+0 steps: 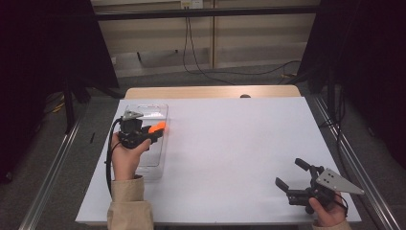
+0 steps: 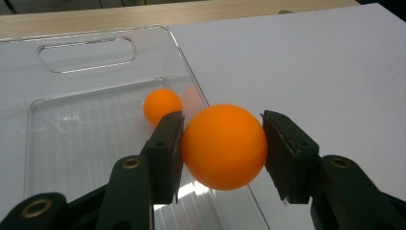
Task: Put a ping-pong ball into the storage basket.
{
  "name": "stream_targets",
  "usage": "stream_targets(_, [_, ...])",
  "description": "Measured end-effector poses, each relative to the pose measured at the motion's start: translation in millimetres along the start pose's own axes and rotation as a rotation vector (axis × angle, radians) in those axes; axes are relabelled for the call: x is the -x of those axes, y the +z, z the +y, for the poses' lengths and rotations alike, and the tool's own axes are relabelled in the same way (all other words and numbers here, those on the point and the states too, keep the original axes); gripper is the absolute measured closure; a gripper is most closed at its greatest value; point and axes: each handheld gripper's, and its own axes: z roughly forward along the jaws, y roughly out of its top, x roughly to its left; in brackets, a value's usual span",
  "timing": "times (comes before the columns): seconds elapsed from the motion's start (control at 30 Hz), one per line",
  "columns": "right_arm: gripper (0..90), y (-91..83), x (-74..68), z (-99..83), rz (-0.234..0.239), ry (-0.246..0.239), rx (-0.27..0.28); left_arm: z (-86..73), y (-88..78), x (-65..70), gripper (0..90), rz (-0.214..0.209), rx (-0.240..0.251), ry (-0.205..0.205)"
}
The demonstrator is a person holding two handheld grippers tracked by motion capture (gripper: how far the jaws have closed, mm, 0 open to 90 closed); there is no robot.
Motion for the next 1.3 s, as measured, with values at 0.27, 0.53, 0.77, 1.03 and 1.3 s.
stream_targets(0.27, [0.7,-0.1,0.0,0.1,0.0,0.0,0.001,-0.6,-1.7,-1.9,51.0,0.007,0.006,0.002])
stream_targets(0.53, [0.7,-0.1,-0.1,0.1,0.0,0.0,0.0,-1.0,-3.1,-3.0,51.0,0.009,0.012,-0.002])
stream_targets(0.77, [0.7,-0.1,-0.3,0.2,-0.001,0.003,0.002,-2.1,-4.4,-5.5,51.0,0.017,0.016,-0.002])
stream_targets(1.03, [0.7,-0.2,-0.3,0.3,-0.002,0.003,0.002,-2.5,-6.1,-7.6,51.0,0.027,0.02,0.007])
stream_targets(1.3, [0.7,-0.2,-0.3,0.3,-0.001,0.001,0.002,-3.9,-7.9,-10.4,51.0,0.041,0.025,0.003])
